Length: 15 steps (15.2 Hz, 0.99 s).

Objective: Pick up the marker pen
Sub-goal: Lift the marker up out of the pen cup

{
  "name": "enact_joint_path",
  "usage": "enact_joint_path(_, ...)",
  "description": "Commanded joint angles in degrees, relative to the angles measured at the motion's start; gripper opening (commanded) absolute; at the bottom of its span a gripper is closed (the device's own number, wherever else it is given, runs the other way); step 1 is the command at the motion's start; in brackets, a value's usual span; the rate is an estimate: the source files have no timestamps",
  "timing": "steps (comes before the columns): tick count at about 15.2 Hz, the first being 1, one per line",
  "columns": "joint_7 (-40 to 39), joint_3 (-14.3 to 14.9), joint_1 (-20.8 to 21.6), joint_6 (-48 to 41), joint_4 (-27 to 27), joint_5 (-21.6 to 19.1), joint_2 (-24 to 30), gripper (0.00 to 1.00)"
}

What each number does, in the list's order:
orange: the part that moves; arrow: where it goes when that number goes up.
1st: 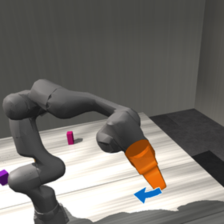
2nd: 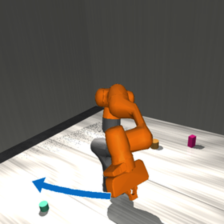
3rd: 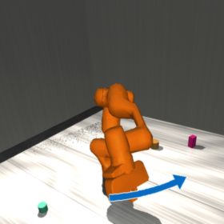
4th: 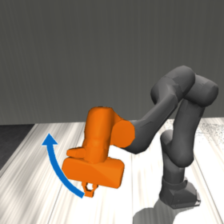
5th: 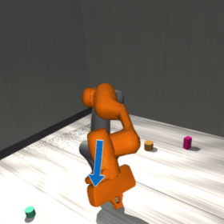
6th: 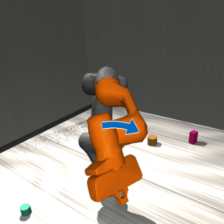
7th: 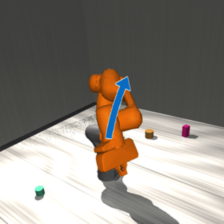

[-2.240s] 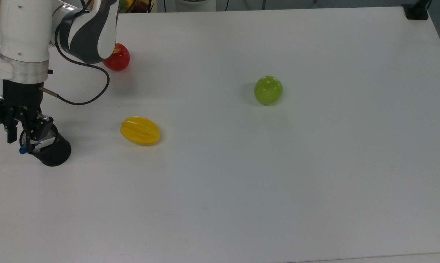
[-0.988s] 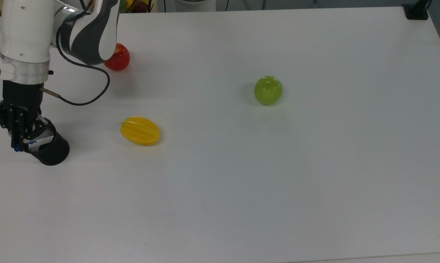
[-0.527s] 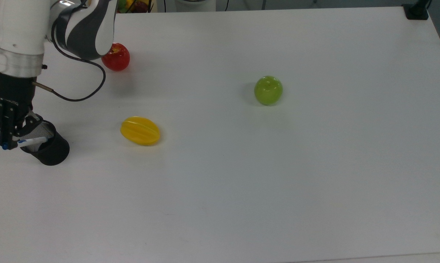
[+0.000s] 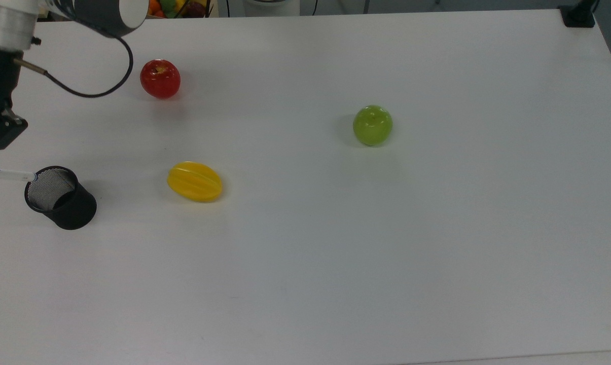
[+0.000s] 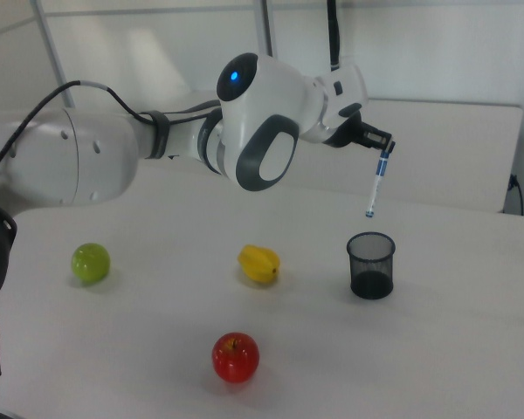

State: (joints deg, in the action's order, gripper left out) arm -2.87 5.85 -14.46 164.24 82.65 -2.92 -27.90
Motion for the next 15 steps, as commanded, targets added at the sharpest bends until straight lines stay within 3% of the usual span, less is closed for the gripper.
enact_joint_path(1, -0.11, -0.31, 2.24, -8.98, 2.43, -1.83, 3.73, 0.03)
enact_joint_path(7, -0.46, -2.33, 4.44, -34.02, 2.43, -8.50, 9.78, 0.03)
enact_joint_path(11, -2.31, -4.70, 4.97, -49.07, 2.69, -8.95, 11.03, 0.03)
enact_joint_path(15, -6.08, -5.14, 5.85, -61.83, 4.09, -10.70, 11.03, 0.03)
